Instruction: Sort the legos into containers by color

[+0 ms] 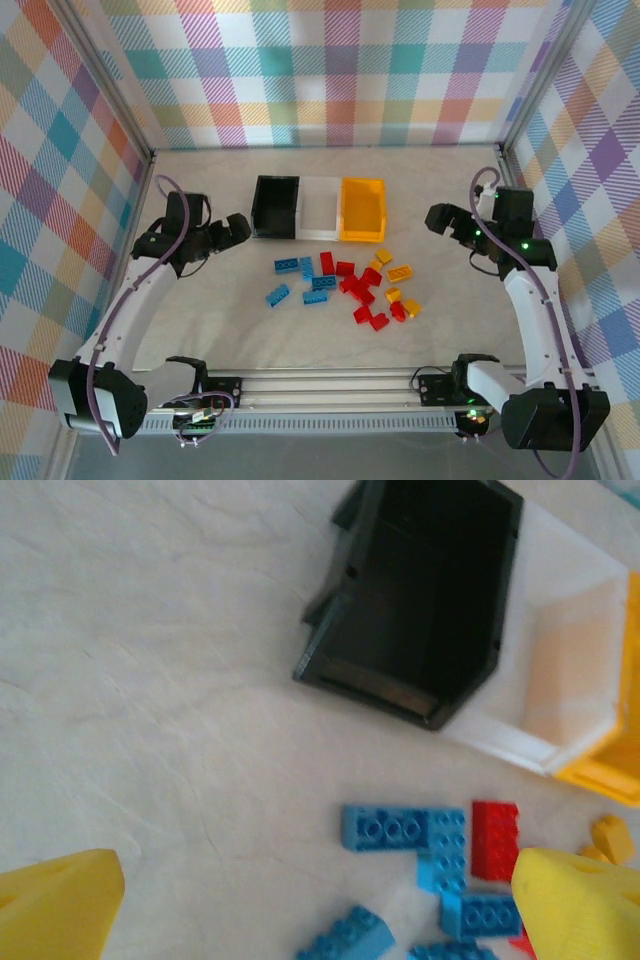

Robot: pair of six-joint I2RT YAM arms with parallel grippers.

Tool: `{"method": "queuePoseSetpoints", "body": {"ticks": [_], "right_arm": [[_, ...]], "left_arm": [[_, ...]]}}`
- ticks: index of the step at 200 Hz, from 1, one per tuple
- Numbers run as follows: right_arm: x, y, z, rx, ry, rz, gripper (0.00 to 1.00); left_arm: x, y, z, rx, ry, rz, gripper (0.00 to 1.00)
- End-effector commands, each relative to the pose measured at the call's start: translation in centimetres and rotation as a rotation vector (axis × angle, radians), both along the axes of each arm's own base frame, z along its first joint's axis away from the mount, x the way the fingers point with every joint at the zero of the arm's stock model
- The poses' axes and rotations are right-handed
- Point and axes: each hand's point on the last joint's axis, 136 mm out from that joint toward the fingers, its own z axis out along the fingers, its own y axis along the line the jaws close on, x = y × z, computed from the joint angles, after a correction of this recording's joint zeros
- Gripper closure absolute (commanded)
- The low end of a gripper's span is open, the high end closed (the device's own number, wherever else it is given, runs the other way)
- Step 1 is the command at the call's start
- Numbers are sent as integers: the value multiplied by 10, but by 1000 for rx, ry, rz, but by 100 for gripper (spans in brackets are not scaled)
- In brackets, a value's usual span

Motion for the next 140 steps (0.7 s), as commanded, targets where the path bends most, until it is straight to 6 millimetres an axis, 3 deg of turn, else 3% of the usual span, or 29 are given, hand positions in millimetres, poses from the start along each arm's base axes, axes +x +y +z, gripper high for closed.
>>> {"method": "queuePoseSetpoints", "body": {"ticks": [1, 70, 140], "right_arm": [[-24, 20, -15, 36, 125, 53, 0], [-44, 83, -58, -103, 379, 224, 0], [-85, 109, -97, -179, 575, 298, 1]], "left_arm": [[-23, -18, 7, -62, 48, -67, 0], [-57, -49, -4, -134, 148, -184, 0], [-83, -80, -36, -181, 239, -237, 0]]}}
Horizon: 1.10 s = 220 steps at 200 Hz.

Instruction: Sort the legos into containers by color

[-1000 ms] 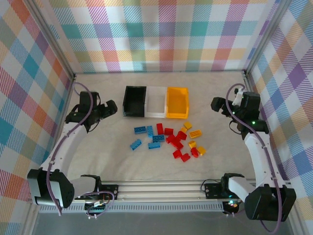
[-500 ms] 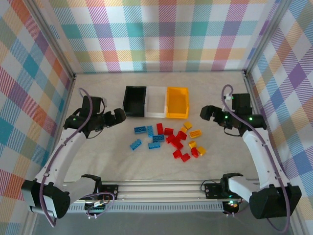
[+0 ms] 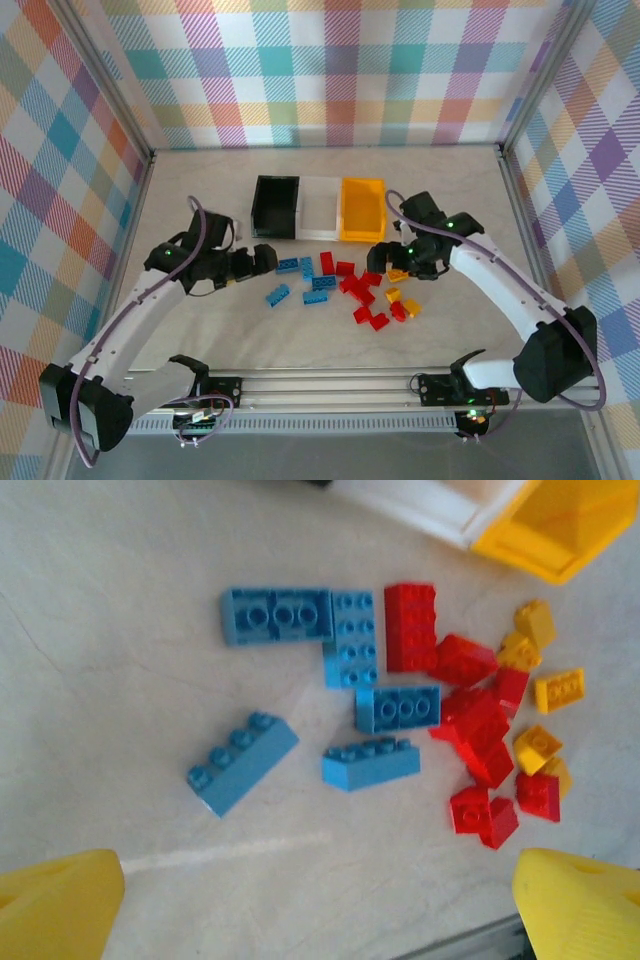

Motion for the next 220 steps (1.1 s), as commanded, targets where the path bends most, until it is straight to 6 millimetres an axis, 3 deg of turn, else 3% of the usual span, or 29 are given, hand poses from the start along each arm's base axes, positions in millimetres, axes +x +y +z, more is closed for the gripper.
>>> {"method": "queuePoseSetpoints", "body": {"ticks": [1, 69, 134, 220], "right_arm": [[-18, -3, -11, -35, 81, -28, 1], [-25, -15, -47, -143, 192, -57, 7], [23, -44, -80, -187, 193, -136, 8], [73, -42, -108, -247, 212, -53, 2]], "left_arm": [[-11, -8, -8, -36, 34, 5, 0], [-23, -12, -24, -36, 70, -13, 0], [-21, -12, -25, -24, 84, -10, 0], [-11, -15, -25, -1, 105, -21, 0]]}}
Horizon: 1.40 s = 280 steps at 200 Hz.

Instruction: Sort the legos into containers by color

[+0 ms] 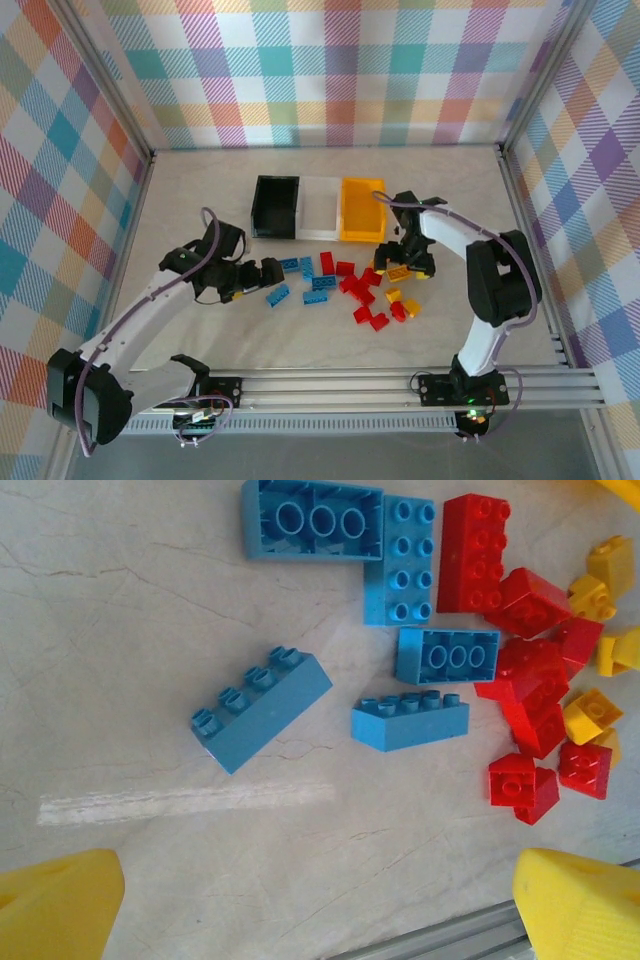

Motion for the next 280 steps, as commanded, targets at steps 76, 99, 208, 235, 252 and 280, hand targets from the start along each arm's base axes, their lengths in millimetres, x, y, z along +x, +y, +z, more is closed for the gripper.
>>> {"method": "queuePoseSetpoints", "body": {"ticks": [76, 99, 208, 235, 252, 280], "right_arm": [[26, -13, -4, -20, -20, 29, 5], [20, -17, -5, -32, -13, 24, 6], [9, -13, 1, -7, -37, 45, 14], [8, -3, -4, 12, -7, 46, 13], [7, -1, -7, 19, -4, 12, 13], [5, 1, -12, 26, 10, -29, 14]], "left_arm": [[7, -6, 7, -1, -2, -14, 0], [8, -6, 6, 0, -1, -12, 0], [4, -8, -3, -14, 22, -16, 0], [1, -7, -4, -10, 21, -19, 0], [-1, -5, -3, -6, 19, -18, 0], [-3, -3, -4, -3, 16, -16, 0]]}}
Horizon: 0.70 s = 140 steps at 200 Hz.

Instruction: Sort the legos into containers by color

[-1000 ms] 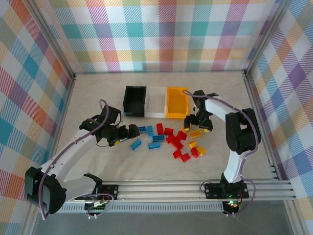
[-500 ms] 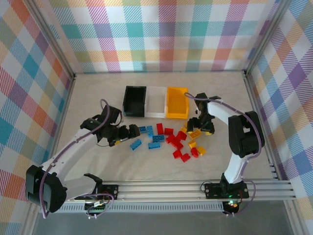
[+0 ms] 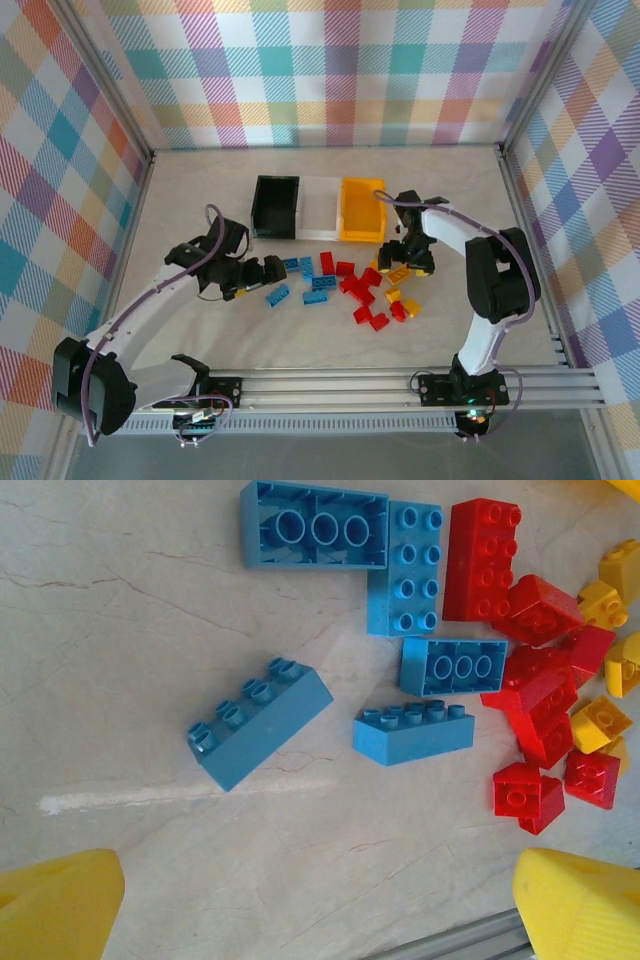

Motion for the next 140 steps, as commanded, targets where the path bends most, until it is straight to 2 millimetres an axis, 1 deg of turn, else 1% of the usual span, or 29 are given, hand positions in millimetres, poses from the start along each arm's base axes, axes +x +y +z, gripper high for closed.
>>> {"method": "queuePoseSetpoints", "body": {"ticks": [1, 41, 63, 107, 140], "right_arm": [[-2, 7, -6, 16, 27, -43, 14], [1, 0, -11, -37, 38, -80, 17], [0, -5, -10, -56, 34, -107, 19], [-13, -16, -13, -93, 45, -126, 26], [-21, -22, -9, -105, 41, -143, 32]], "left_arm": [[-10, 0, 1, -8, 7, -16, 0], [-12, 1, -1, -2, 12, -17, 0], [-12, 1, -1, -4, 11, -19, 0], [-15, 2, -4, -3, 15, -16, 0], [-17, 3, -4, -6, 12, -10, 0]]}}
